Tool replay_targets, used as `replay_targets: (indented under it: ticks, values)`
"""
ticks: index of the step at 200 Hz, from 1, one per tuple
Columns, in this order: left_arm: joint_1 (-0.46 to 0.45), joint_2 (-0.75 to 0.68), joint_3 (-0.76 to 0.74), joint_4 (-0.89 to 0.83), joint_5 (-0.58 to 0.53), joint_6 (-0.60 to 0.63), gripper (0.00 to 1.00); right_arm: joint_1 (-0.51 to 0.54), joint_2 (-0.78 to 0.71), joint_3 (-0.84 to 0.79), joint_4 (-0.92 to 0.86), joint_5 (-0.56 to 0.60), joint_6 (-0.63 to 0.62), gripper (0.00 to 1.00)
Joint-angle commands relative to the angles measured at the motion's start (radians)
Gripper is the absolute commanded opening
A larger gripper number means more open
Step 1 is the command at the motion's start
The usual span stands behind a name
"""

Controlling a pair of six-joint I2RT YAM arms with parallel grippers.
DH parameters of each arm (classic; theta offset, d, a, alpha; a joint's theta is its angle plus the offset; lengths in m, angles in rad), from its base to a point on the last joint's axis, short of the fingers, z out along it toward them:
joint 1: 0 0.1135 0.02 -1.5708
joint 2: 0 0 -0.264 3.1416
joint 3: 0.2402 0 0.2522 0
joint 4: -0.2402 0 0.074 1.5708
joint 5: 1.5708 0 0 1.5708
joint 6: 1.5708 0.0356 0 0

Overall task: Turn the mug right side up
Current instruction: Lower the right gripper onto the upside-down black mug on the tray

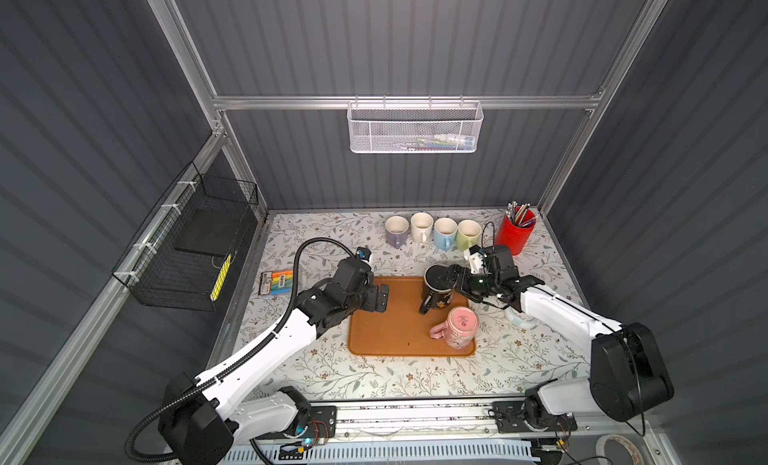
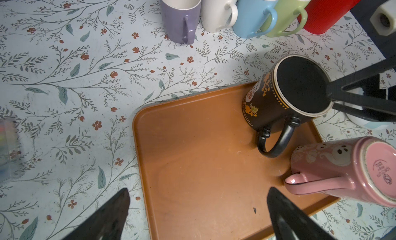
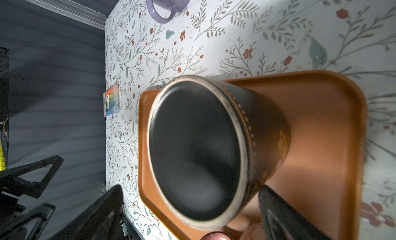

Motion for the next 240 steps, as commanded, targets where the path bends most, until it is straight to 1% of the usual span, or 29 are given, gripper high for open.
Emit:
replay_targets:
  ticks: [1,84,104,124,149,176,192,218,223,240]
  values:
    - [-0.003,-0.023,-0.013,-0.015,-0.019,0.015,1.0,0.015,0.034,0.051,0.023,-0.034,-0.016,0.96]
    - [-0.003,-0.037,-0.034,-0.024,-0.021,0.013,1.0,0.097,0.189,0.212,0.013,-0.068,-0.037,0.95]
    - [-0.003,-0.041,-0.054,-0.014,0.0,-0.001,0.98,0.123,0.223,0.256,0.0,-0.07,-0.044,0.95]
    - [-0.003,-0.042,-0.085,0.004,0.027,-0.022,0.94,0.145,0.247,0.294,-0.017,-0.064,-0.053,0.94]
    - [-0.003,-0.029,-0.12,0.033,0.071,-0.038,0.82,0.156,0.247,0.314,-0.034,-0.046,-0.06,0.94]
    - [-0.003,0.0,-0.139,0.068,0.092,-0.049,0.57,0.156,0.201,0.315,-0.074,0.024,-0.085,0.94]
    - [-0.005,0.026,-0.149,0.095,0.1,-0.054,0.47,0.156,0.155,0.31,-0.108,0.078,-0.106,0.94]
    - [-0.009,0.091,-0.15,0.144,0.12,-0.06,0.36,0.155,0.075,0.29,-0.159,0.143,-0.133,0.94]
    - [-0.012,0.105,-0.149,0.154,0.122,-0.061,0.34,0.156,0.06,0.285,-0.167,0.185,-0.136,0.94]
    - [-0.025,0.153,-0.146,0.193,0.123,-0.067,0.31,0.154,0.01,0.261,-0.193,0.228,-0.146,0.93]
